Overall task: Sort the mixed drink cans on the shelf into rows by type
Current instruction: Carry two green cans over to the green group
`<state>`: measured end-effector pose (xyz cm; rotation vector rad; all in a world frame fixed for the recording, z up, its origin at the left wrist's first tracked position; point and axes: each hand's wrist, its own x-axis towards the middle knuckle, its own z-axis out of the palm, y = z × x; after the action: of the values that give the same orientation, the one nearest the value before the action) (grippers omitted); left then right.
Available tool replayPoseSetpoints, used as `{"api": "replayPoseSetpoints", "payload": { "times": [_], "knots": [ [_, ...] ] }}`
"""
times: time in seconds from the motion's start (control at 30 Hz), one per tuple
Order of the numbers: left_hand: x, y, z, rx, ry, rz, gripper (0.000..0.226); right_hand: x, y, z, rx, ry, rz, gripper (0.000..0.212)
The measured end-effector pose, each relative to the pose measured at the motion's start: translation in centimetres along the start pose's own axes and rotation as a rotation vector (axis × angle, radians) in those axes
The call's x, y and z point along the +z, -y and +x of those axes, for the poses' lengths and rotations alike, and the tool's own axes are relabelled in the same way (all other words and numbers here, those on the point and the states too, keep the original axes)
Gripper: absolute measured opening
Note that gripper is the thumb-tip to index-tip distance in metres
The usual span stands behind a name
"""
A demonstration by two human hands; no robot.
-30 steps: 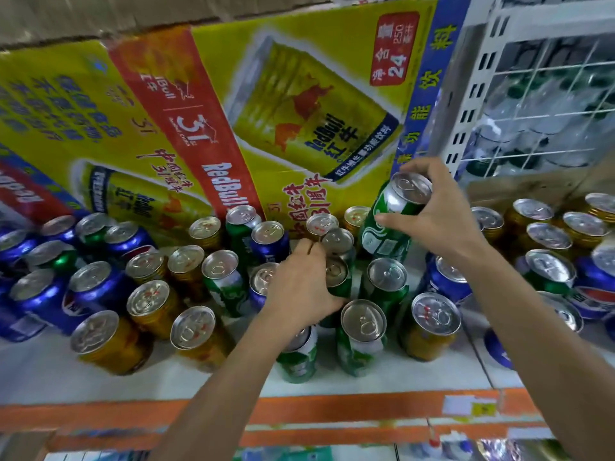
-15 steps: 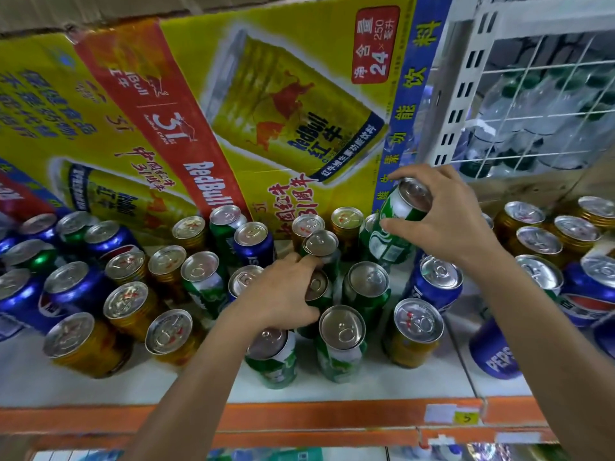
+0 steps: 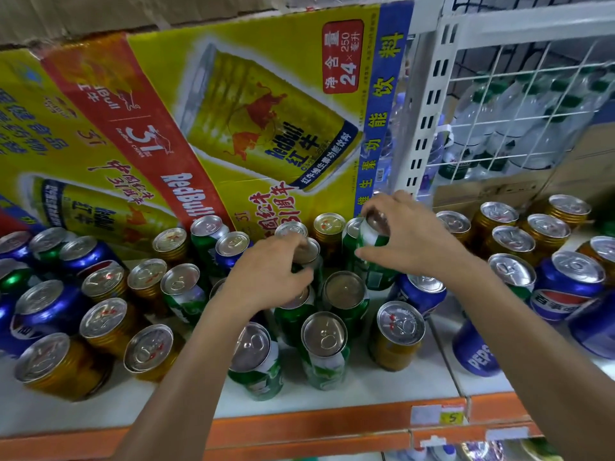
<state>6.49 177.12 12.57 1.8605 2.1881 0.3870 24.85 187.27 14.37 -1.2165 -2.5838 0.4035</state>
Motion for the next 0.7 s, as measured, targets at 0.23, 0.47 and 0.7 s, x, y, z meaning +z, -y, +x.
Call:
{"api": "replayPoseSetpoints", "payload": {
  "times": [0.23, 0.47, 0.7],
  "knots": [
    [0.0, 0.7, 1.2, -0.051, -0.153, -0.074, 0.036, 3.7, -1.2, -0.3, 0.061, 0.054, -0.058, 0.063],
    [0.5, 1.0, 2.6, -0.099, -0.174, -0.037, 0.038, 5.7, -0.2, -1.3, 0.055, 0.004, -0.337, 0.052],
    [0.5, 1.7, 1.2, -0.062, -0.196, -0.08, 0.036, 4.1, -0.2, 0.0, 0.084, 0.224, -0.245, 0.064]
  ]
}}
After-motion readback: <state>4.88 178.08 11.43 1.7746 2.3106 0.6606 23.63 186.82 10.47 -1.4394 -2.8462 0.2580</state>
